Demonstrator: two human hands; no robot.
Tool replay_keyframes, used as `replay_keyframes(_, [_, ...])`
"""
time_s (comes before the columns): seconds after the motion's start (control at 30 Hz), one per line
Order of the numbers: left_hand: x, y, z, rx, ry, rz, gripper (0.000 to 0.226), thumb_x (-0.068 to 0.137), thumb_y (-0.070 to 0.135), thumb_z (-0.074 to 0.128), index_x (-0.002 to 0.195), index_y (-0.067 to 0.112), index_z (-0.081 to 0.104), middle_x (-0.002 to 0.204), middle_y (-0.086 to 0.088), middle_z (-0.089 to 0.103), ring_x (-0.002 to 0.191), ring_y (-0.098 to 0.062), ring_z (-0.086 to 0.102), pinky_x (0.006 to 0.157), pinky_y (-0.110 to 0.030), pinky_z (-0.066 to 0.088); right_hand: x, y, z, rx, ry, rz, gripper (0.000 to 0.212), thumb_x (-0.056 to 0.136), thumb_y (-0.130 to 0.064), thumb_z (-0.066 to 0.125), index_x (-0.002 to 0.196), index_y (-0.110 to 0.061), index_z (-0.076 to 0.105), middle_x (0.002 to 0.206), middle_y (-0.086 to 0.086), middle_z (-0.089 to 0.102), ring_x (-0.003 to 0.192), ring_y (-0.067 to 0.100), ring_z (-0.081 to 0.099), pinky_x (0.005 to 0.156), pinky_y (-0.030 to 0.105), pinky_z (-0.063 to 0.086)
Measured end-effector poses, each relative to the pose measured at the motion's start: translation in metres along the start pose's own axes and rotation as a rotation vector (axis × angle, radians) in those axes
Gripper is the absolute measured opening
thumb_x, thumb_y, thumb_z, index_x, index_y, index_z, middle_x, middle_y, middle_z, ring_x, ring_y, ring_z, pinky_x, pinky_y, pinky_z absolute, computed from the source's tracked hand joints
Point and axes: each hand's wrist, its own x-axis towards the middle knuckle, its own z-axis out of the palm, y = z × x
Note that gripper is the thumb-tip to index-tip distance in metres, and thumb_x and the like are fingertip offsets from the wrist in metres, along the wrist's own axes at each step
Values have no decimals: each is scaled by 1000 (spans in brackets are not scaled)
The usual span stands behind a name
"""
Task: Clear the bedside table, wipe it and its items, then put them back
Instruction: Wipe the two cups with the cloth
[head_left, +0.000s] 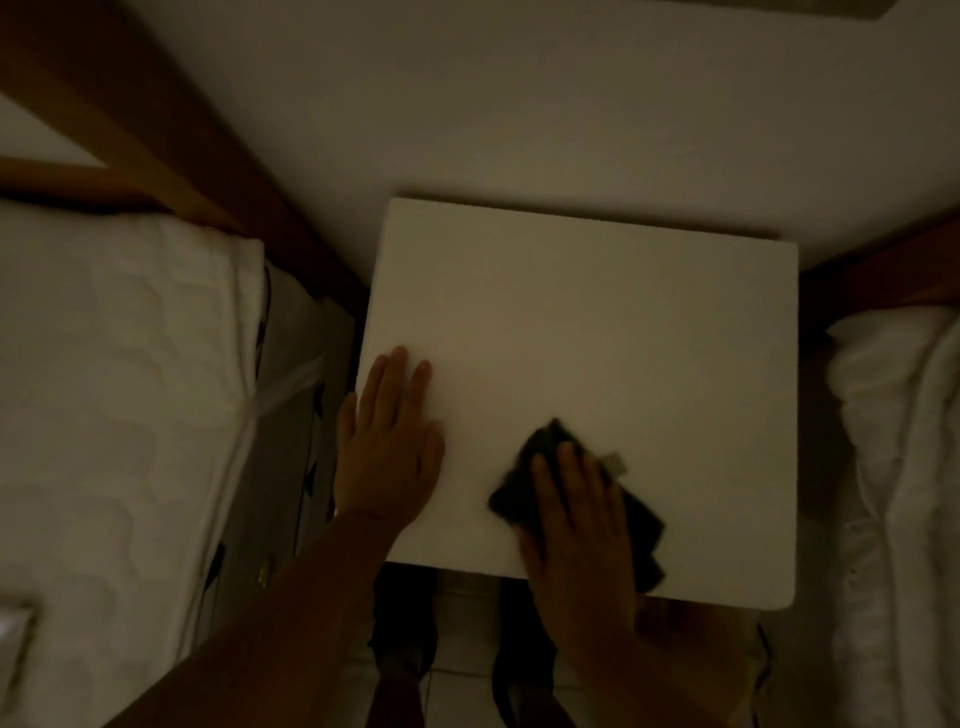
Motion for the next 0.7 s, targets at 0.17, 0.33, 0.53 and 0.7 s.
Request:
replay_keyframes(0.17, [-13, 8, -23, -615, 164, -261, 45, 101, 25, 39, 143, 8, 44, 149, -10, 43, 139, -22, 37, 115, -38, 30, 5, -81, 8, 332, -157, -242, 51, 98, -40, 50, 144, -21, 46, 155, 0, 39, 146, 20, 31, 120, 45, 27])
replay_keyframes(0.33, [-94, -38, -62, -1059, 90, -648, 35, 102, 34, 42, 129, 20, 58, 125, -2, 65, 116, -18, 59, 101, -32, 47, -1, -162, -6, 877, -639, -142, 28, 102, -29, 46, 129, -36, 49, 126, -18, 56, 115, 1, 56, 99, 15, 43])
replay_keyframes(0.53, [-246, -105, -69, -891, -34, -819, 64, 73, 76, 52, 120, 33, 62, 117, 11, 65, 108, -7, 60, 100, -32, 45, -59, -224, 8, 1293, -1203, 602, 35, 75, -45, 74, 98, -19, 79, 101, 8, 77, 94, 25, 74, 79, 36, 59])
replay_keyframes(0.7, [-358, -144, -46, -786, -175, -1042, 39, 88, 50, 58, 63, 21, 56, 60, 6, 55, 52, -2, 52, 51, -15, 41, -136, -277, 29, 854, -1521, 553, 48, 68, -19, 82, 114, -9, 72, 116, 17, 71, 113, 35, 64, 104, 48, 47])
